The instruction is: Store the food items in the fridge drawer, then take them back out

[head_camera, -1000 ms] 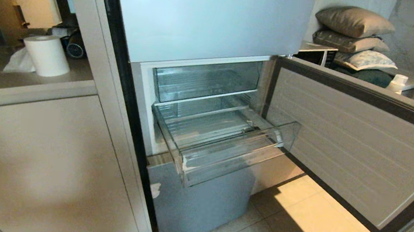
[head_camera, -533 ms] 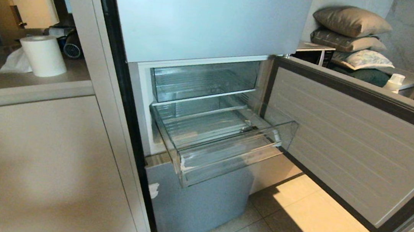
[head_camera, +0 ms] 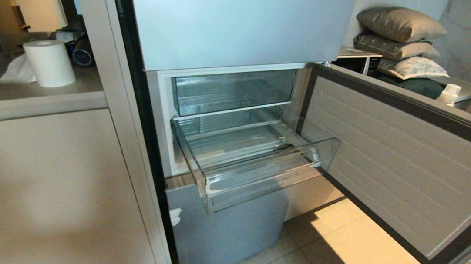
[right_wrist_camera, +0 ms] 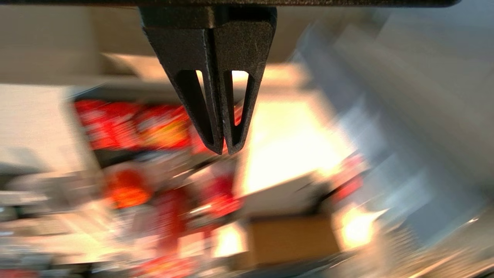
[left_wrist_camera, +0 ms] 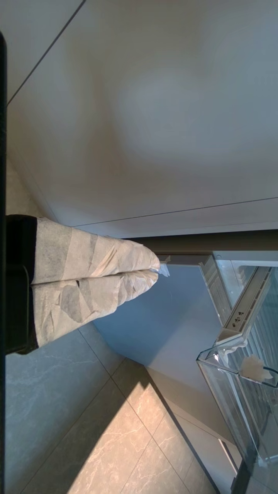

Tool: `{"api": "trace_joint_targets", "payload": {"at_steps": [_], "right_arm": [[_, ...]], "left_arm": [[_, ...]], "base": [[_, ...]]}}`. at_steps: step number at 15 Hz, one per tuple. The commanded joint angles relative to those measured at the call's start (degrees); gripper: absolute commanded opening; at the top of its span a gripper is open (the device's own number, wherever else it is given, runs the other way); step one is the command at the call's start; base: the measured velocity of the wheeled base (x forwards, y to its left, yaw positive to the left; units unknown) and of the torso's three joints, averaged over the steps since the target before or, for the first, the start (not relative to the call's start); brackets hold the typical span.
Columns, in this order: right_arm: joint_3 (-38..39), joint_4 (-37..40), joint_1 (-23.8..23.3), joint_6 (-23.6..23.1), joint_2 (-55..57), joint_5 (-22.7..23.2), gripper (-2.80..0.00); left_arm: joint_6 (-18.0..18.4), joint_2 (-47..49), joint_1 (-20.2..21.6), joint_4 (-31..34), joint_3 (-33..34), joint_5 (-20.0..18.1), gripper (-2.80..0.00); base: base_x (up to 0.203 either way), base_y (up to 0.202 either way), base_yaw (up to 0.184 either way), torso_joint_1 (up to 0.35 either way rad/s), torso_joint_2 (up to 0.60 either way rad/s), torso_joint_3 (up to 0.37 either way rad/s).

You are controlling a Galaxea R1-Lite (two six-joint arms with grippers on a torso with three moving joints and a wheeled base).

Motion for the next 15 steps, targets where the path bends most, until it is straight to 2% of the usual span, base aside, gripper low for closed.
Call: {"api": "trace_joint_targets", "payload": {"at_steps": [1, 4, 7, 11, 12, 15], "right_arm": [[-4.41, -5.78, -12.77, -0.41, 17.07, 3.73, -2.80], [-8.50, -13.48, -17.59, -1.31, 29.03, 6.32, -2.80], [-12.24, -19.31, -18.78, -2.11, 40.18, 8.03, -2.80], [-19.04, -21.00, -19.12, -5.09, 51.80, 12.50, -2.80], [-20.75, -21.02, -19.14, -5.98, 54.56, 12.90, 0.00], [-26.55, -21.24, -19.15, -8.37, 62.30, 13.54, 0.00]], "left_arm": [[0.00, -0.01, 0.02, 0.03, 0.04, 0.02, -2.80], [0.00, -0.01, 0.02, 0.03, 0.04, 0.02, -2.80], [0.00, -0.01, 0.02, 0.03, 0.04, 0.02, -2.80], [0.00, -0.01, 0.02, 0.03, -0.04, 0.02, -2.80], [0.00, -0.01, 0.02, 0.03, 0.03, 0.02, -2.80], [0.00, -0.01, 0.02, 0.03, 0.01, 0.02, -2.80]], "base": [[0.000, 0.000, 0.000, 0.000, 0.00, 0.000], [0.000, 0.000, 0.000, 0.000, 0.00, 0.000], [0.000, 0.000, 0.000, 0.000, 0.00, 0.000], [0.000, 0.000, 0.000, 0.000, 0.00, 0.000], [0.000, 0.000, 0.000, 0.000, 0.00, 0.000], [0.000, 0.000, 0.000, 0.000, 0.00, 0.000]]}}
